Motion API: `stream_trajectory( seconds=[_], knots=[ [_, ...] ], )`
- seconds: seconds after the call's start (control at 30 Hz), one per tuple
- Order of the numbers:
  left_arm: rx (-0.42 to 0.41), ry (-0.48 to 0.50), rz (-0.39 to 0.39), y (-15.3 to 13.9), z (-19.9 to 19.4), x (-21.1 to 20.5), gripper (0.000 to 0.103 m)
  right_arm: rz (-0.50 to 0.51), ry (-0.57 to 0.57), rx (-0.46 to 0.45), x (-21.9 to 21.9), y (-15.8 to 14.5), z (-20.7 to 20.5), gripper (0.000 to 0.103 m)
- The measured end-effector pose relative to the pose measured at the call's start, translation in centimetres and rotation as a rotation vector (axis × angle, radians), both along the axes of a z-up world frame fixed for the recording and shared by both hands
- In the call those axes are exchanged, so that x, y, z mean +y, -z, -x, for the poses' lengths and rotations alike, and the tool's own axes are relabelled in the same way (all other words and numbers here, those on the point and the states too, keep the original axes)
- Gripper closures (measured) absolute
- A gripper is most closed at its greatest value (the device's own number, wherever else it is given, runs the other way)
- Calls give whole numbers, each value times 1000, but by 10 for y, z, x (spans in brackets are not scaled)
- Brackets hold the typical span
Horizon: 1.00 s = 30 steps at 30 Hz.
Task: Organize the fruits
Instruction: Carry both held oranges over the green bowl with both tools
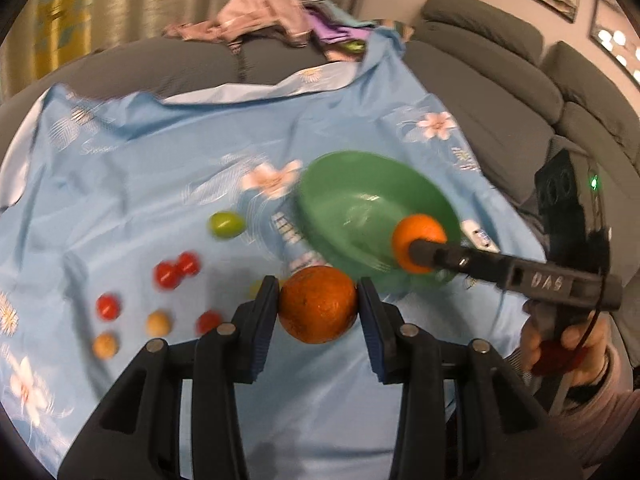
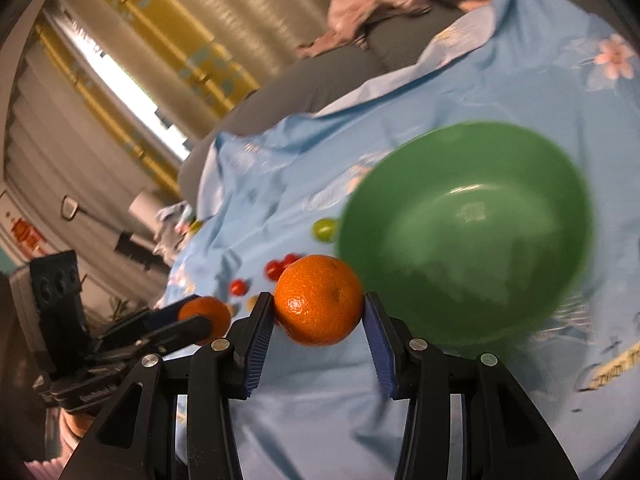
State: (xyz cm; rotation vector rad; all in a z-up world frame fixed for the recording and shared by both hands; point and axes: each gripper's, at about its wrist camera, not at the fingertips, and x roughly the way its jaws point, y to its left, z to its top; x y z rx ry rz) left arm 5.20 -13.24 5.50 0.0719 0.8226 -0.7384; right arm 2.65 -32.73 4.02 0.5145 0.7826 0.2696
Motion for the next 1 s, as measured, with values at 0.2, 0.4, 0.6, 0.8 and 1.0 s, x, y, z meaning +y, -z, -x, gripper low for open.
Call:
stream_trajectory(
  seconds=[0.2,0.4,0.6,0.8,1.0],
  knots=[
    [-7,98,16,-2,-10,-53,63,66,74,-9,-22,-2,6,56],
    [16,133,-28,13,-23,-89,63,112,124,2,-39,3,8,56],
    [40,134,-65,25,-28,-97,63,131,129,11,-44,6,9,56],
    [52,125,-74,28,-30,-99,61,122,147,21,-46,8,11,56],
    [19,101,-76,18,-20,-97,35,144,181,-20,-51,-3,23,55]
  ],
)
